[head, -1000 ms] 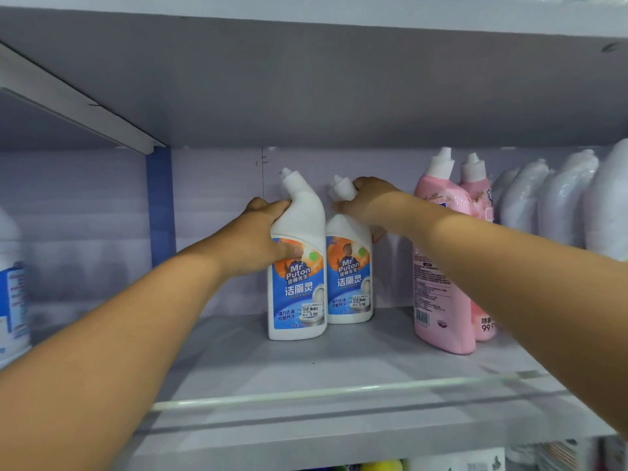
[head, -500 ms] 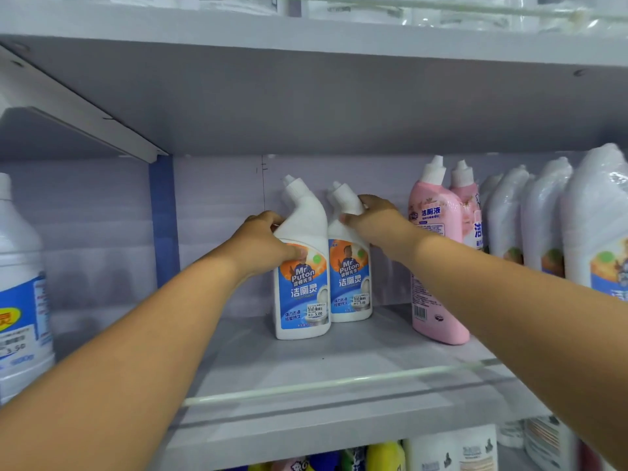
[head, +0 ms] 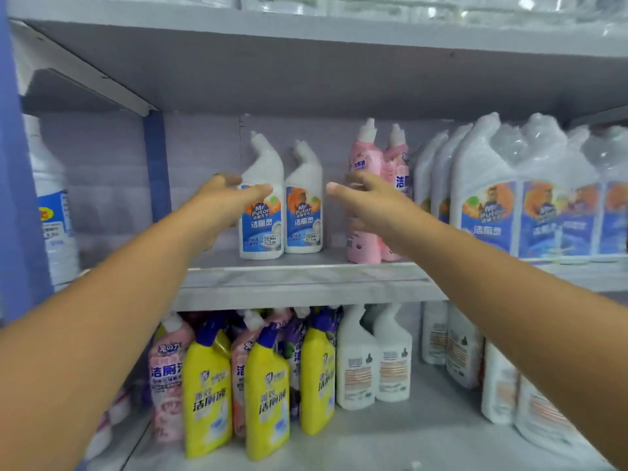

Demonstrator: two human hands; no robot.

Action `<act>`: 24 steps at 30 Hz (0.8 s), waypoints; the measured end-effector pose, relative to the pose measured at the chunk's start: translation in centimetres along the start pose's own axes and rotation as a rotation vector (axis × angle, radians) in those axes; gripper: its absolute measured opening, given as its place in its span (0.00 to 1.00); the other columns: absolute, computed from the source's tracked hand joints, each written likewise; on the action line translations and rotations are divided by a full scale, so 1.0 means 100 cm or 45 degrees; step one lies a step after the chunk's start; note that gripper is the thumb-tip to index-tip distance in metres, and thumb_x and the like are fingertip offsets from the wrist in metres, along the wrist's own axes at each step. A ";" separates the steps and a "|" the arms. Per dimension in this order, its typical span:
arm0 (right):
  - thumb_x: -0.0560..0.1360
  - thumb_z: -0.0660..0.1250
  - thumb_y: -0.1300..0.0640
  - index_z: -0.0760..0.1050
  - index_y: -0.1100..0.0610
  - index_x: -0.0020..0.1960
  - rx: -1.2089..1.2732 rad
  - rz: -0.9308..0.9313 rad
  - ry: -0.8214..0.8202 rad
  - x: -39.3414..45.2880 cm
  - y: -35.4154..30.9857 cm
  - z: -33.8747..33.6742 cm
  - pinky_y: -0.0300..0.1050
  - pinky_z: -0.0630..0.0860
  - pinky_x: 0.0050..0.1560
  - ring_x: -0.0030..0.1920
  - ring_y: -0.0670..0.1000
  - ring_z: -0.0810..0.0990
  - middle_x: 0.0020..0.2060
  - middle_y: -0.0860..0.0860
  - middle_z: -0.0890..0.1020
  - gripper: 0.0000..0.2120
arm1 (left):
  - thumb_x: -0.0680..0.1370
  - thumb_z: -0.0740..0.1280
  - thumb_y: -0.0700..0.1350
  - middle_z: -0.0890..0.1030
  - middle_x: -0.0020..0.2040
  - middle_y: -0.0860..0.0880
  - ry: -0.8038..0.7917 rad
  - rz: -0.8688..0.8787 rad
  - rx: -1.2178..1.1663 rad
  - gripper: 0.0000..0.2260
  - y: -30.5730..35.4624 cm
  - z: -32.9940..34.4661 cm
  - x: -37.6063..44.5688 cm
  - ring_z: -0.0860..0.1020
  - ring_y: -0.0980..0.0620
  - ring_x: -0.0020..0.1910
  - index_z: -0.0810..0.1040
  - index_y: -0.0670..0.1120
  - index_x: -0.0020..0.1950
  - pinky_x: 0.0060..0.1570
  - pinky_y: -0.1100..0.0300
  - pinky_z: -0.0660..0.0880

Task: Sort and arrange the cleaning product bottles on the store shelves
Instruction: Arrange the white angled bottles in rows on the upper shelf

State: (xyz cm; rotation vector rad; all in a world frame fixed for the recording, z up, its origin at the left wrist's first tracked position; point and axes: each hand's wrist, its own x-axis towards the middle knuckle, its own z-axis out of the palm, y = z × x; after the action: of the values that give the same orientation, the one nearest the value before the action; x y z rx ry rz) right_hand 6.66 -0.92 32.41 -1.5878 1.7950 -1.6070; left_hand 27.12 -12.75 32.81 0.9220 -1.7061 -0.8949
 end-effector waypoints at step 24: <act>0.76 0.73 0.46 0.73 0.53 0.67 0.167 0.532 -0.007 -0.137 0.266 -0.072 0.57 0.79 0.63 0.56 0.49 0.82 0.54 0.45 0.82 0.23 | 0.78 0.74 0.44 0.78 0.51 0.58 0.017 -0.296 -0.172 0.16 -0.132 0.240 -0.176 0.78 0.57 0.51 0.73 0.50 0.63 0.42 0.69 0.71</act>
State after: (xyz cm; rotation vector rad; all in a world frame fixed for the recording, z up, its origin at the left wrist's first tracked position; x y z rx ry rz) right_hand -7.89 8.70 7.04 -1.0696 1.8242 -1.4815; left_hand 11.01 0.48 7.83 1.0461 -1.5268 -1.1400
